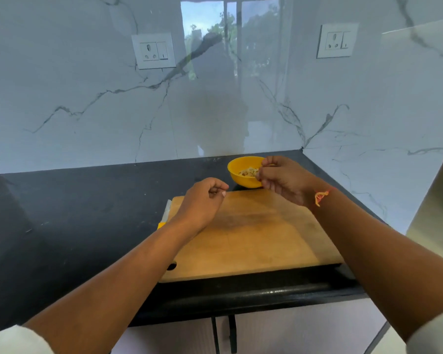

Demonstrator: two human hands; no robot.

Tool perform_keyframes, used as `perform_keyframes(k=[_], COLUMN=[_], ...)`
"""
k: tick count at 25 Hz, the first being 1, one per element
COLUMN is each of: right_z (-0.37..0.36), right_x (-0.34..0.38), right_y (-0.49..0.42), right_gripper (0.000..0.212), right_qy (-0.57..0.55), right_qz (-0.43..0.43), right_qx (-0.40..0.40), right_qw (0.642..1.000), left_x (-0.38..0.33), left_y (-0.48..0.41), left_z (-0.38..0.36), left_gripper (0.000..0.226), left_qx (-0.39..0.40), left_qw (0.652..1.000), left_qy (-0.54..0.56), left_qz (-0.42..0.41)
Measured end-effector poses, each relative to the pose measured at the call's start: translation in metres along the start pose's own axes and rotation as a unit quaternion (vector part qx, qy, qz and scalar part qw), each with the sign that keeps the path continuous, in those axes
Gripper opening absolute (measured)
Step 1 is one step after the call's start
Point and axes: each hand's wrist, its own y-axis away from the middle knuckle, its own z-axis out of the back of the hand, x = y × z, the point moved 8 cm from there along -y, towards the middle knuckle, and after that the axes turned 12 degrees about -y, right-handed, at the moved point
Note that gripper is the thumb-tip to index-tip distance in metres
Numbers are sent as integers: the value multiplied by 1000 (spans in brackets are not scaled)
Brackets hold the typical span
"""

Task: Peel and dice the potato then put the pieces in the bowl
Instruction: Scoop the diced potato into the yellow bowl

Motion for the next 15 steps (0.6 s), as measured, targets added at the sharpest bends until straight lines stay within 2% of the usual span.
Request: perform_keyframes(k=[1,3,6,10,15], right_z=[7,14,11,6,7], right_x=[15,38,44,36,44], right_y=[-11,-32,-58,-80,-82], right_gripper=[27,24,26,32,26], right_qy=[102,281,445,522,539], right_qz=[39,100,111,98,117], right_qx=[-32,-77,-72,-42,-60], right_qw=[994,951,886,846,832], left_x=[-4,-12,-18,-19,-12], left_y=[-6,-17,-29,-41,-44], left_z=[0,-3,-9,-15,-15], left_gripper=[16,17,19,21,23], left_qx=[-6,-11,-10,-14,-13], left_qw=[1000,999,998,996,994], left_qy=[-14,-35,-57,-79,-95], left_qz=[-7,-19,-31,-39,-47])
